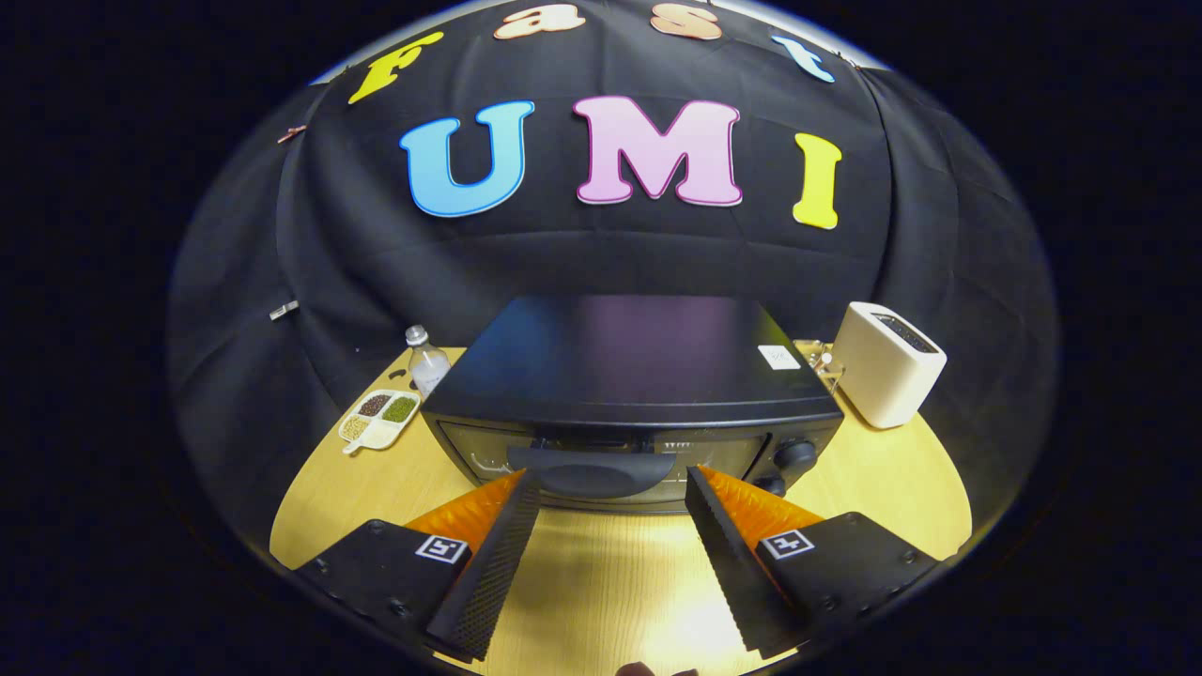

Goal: Open the toaster oven, put the food inside, and close the toaster oven door.

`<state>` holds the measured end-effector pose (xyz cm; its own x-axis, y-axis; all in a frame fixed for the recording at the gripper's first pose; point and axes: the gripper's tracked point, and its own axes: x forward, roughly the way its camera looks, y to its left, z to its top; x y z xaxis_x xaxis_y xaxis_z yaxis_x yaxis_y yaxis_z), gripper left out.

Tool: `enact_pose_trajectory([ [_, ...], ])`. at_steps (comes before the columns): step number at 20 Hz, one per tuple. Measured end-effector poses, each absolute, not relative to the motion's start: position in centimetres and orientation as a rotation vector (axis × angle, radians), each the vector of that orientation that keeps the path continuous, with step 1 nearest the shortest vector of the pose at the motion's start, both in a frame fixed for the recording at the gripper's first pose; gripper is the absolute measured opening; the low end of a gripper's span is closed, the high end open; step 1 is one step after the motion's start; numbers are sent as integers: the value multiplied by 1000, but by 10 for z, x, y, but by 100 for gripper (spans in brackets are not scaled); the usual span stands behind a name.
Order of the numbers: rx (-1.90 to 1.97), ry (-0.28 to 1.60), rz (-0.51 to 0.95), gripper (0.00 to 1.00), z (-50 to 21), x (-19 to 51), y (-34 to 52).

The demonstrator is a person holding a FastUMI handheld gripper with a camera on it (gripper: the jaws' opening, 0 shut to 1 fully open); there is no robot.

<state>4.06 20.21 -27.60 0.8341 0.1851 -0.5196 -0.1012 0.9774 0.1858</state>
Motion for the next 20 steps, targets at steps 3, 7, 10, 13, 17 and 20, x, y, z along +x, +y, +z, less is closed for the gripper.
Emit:
enact_pose_trajectory([
  [3,150,504,163,97,-251,37,193],
  [7,117,403,154,97,-206,37,172],
  [10,133,327,139,97,-160,36,157],
  [13,135,257,120,97,-120,42,141],
  [17,109,177,96,97,-77,43,119],
  [20,98,121,80,96,-45,41,102],
])
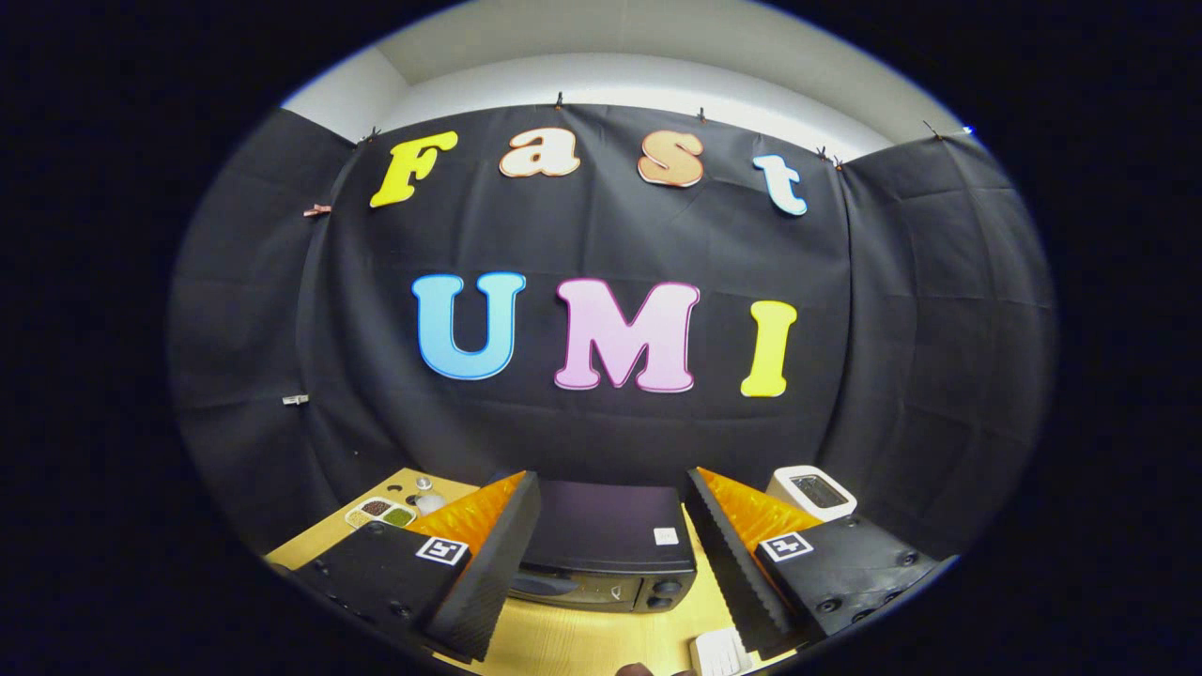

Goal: Open the toaster oven, put the food inside, and close the toaster oven door.

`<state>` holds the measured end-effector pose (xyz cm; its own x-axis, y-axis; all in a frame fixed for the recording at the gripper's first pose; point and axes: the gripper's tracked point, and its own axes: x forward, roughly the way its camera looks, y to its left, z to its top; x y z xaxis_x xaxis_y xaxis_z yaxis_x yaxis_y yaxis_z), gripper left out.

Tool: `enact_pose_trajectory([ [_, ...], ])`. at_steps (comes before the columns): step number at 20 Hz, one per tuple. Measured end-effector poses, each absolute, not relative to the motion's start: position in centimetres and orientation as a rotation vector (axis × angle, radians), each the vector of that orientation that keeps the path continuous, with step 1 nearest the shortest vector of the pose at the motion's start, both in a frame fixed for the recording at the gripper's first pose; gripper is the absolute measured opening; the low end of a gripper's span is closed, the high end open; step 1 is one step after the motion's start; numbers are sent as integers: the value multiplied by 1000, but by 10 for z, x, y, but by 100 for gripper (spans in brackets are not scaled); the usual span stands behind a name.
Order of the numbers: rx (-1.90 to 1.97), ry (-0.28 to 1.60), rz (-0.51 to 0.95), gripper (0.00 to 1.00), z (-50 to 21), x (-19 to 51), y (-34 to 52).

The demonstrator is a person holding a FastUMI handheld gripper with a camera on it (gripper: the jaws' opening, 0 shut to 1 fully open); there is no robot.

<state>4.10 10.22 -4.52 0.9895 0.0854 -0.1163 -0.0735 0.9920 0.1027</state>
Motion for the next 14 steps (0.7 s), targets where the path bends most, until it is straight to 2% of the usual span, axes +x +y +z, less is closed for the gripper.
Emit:
enact_pose_trajectory([
  [6,113,54,26,96,-2,33,66],
  [14,118,29,-18,96,10,25,33],
])
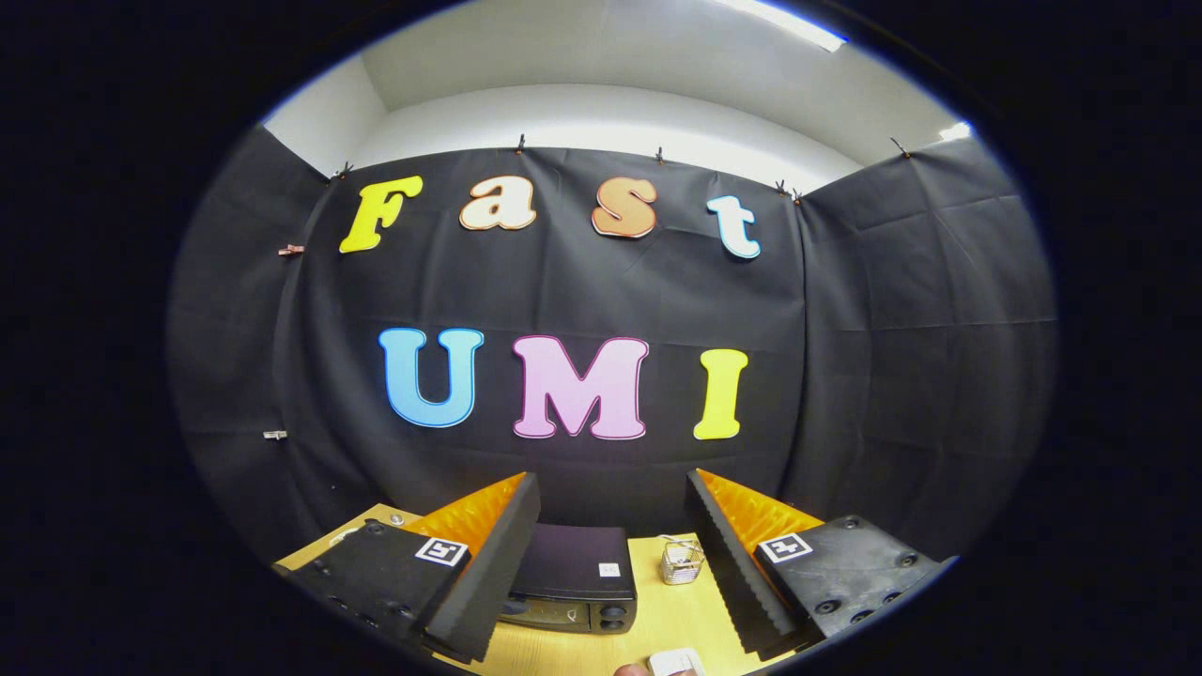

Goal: Open the toaster oven, put the food inside, and close the toaster oven door.

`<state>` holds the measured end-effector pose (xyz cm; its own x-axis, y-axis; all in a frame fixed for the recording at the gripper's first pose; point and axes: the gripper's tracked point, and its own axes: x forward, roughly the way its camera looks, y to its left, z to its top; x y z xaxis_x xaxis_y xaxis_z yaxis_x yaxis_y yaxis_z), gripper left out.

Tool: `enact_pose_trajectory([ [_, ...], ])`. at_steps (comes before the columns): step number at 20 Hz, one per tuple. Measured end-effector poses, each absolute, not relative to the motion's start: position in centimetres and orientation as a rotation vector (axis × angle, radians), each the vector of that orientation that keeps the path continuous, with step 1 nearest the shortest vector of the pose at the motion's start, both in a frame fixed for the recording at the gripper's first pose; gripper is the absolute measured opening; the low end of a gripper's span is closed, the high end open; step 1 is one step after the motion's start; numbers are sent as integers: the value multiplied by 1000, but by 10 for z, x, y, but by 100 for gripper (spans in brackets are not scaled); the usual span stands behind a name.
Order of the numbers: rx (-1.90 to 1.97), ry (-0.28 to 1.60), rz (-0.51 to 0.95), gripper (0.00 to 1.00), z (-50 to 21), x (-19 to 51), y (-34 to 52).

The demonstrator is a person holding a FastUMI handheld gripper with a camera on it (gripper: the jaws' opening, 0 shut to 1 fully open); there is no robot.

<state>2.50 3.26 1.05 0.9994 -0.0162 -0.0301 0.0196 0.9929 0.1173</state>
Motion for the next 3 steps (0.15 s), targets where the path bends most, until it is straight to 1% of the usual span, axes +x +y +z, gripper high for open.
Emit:
enact_pose_trajectory([
  [3,114,34,-24,96,7,22,28],
])
